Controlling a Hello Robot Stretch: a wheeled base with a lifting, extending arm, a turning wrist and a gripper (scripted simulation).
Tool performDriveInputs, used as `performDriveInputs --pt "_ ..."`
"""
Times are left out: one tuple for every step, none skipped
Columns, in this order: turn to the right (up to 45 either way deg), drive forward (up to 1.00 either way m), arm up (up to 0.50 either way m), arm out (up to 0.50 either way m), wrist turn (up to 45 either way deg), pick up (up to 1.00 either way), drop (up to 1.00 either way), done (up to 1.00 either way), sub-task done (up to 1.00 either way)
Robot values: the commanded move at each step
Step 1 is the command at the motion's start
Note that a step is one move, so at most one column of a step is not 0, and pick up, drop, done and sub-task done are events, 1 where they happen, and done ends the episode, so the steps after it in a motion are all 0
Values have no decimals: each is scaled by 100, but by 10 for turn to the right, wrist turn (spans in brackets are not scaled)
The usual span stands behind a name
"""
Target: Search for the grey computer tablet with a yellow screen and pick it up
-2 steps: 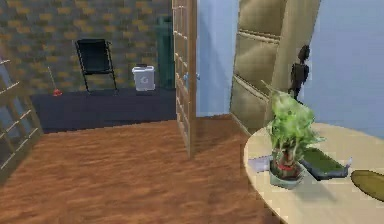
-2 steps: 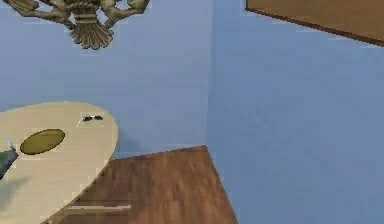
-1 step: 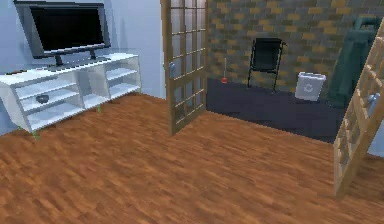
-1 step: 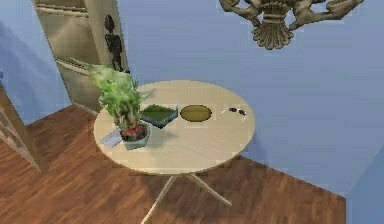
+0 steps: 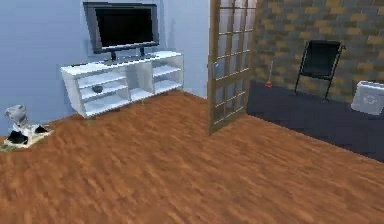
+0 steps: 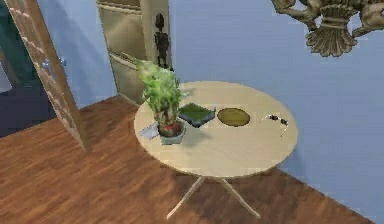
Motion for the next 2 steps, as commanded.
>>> performDriveInputs --pt "450 0 0 0 0 0 0 0 0" --pt "450 0 0 0 0 0 0 0 0"
